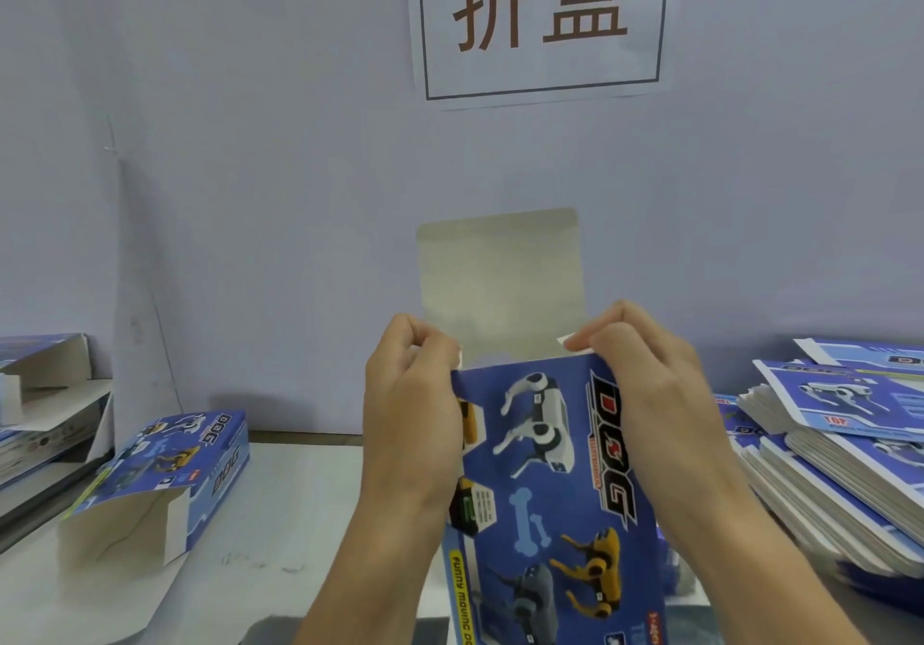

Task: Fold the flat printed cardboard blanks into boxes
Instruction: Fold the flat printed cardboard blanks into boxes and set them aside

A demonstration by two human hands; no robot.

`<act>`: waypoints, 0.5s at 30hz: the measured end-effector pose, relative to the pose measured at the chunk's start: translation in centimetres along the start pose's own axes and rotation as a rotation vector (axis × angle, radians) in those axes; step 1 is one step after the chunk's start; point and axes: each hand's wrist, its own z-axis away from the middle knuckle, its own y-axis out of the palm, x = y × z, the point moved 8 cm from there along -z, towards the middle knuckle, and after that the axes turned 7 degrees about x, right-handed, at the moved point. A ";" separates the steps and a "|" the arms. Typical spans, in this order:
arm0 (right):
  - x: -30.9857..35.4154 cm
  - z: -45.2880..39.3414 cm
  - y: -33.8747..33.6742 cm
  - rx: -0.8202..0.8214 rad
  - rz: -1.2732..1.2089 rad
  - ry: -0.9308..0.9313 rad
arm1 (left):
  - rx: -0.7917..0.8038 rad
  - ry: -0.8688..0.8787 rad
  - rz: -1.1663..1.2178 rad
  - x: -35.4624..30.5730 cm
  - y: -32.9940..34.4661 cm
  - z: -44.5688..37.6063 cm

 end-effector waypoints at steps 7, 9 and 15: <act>-1.2 -0.1 0.6 0.001 -0.070 0.081 | 0.046 -0.045 0.053 0.5 0.5 -0.3; -1.4 -0.1 0.4 -0.002 -0.126 0.084 | 0.040 -0.028 0.065 0.4 0.6 -0.2; -1.1 -0.1 0.1 -0.054 -0.225 0.005 | -0.022 0.115 0.162 -0.8 0.2 0.6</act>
